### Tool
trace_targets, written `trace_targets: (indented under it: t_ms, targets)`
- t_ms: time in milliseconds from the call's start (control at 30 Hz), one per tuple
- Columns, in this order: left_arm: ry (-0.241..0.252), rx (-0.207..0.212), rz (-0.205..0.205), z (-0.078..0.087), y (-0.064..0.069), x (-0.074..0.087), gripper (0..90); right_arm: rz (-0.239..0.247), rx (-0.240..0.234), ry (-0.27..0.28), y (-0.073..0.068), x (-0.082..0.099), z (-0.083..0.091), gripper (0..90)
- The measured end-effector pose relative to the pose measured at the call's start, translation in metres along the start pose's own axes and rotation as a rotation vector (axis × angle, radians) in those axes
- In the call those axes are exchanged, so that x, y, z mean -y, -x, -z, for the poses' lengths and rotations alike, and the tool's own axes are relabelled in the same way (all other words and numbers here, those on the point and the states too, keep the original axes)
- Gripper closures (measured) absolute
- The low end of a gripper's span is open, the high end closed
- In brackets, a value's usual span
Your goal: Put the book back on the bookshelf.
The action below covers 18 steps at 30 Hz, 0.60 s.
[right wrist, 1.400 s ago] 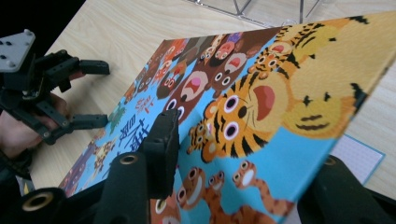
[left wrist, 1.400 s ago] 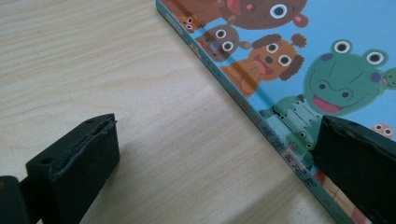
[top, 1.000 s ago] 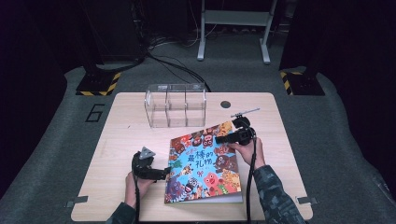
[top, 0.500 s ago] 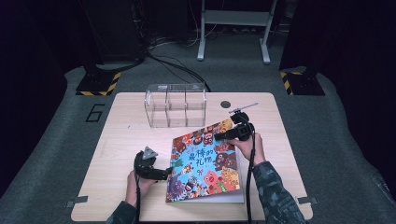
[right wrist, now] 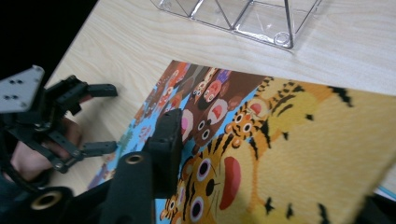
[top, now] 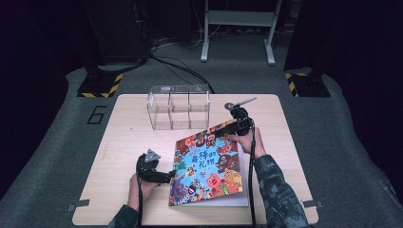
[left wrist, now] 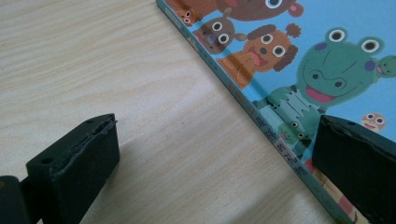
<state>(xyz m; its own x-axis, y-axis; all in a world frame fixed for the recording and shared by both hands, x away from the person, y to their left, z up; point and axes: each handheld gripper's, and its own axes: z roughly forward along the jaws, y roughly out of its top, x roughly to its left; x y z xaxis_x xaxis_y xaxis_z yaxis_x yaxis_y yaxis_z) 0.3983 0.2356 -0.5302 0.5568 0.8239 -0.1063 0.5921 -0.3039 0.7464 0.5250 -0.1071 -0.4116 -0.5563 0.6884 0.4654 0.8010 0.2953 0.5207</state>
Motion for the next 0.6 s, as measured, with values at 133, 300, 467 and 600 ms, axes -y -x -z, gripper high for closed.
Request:
trace_targets:
  t_ms: [133,300,467,600]
  targets:
    - [0.0,-0.001,-0.001,0.0,0.0,0.0,0.5,-0.011,-0.002,-0.014,0.0029,-0.0023,0.0046,58.2]
    - [0.001,0.0,0.0,0.0,0.0,0.0001,0.5,-0.024,-0.012,-0.014,0.0039,-0.0045,0.0072,63.5]
    - [0.0,-0.001,-0.001,-0.0001,0.0001,0.0001,0.5,0.005,-0.013,-0.005,0.0028,-0.0038,0.0085,65.0]
    - [0.001,-0.001,0.0,-0.0002,0.0002,0.0001,0.6,0.027,-0.008,0.004,0.0029,-0.0022,0.0086,65.2]
